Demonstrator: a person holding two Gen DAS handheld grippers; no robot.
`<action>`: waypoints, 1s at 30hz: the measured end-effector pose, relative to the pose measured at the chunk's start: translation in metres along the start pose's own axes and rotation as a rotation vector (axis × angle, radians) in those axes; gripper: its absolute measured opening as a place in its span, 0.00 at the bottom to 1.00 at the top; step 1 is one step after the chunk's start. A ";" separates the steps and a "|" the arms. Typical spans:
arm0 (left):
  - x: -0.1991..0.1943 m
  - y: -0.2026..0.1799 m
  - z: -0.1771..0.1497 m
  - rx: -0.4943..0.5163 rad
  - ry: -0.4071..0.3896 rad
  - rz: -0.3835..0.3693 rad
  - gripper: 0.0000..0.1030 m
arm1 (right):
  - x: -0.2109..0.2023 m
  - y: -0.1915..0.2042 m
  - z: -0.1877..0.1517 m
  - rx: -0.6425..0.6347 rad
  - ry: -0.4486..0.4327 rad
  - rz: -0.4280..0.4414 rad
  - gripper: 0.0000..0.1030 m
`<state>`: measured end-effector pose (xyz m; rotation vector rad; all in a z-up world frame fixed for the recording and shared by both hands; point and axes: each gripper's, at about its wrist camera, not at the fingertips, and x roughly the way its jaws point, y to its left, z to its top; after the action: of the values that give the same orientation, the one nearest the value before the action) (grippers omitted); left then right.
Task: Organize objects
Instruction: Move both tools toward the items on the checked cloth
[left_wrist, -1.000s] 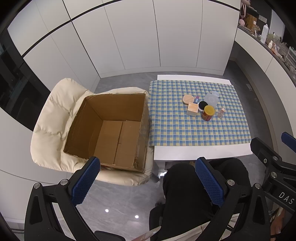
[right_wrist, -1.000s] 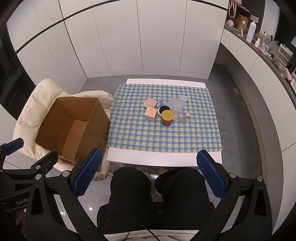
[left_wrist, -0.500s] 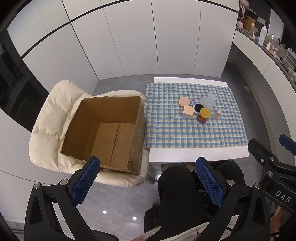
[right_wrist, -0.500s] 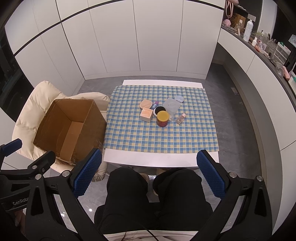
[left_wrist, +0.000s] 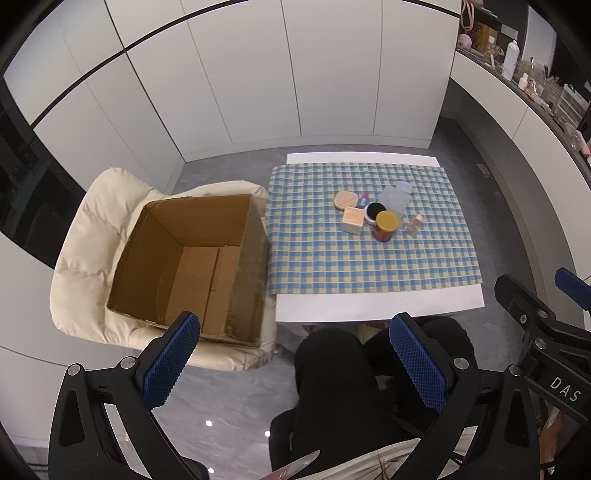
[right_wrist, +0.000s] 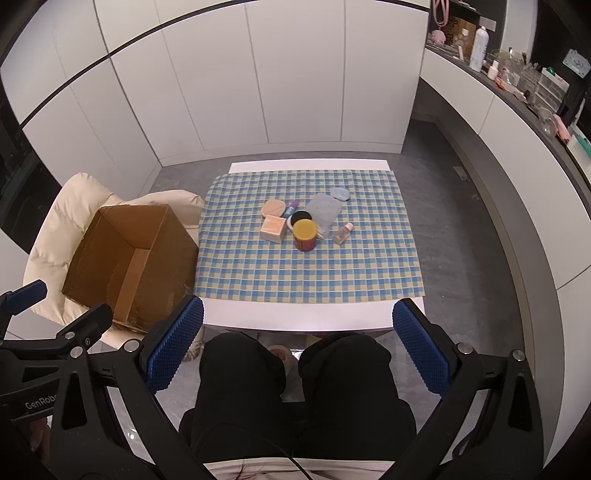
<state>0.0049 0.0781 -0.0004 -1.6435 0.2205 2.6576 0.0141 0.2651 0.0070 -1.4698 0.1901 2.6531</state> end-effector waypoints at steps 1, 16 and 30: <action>0.000 -0.004 0.000 0.002 0.000 -0.002 0.99 | 0.000 -0.003 0.000 0.002 0.000 -0.002 1.00; 0.008 -0.060 0.009 0.016 -0.002 -0.016 0.99 | 0.000 -0.080 -0.010 0.073 -0.003 -0.014 1.00; 0.033 -0.088 0.010 -0.015 0.016 -0.069 0.99 | 0.005 -0.132 -0.012 0.127 -0.054 -0.035 1.00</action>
<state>-0.0120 0.1644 -0.0355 -1.6459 0.1419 2.6032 0.0410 0.3939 -0.0113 -1.3490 0.3199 2.5971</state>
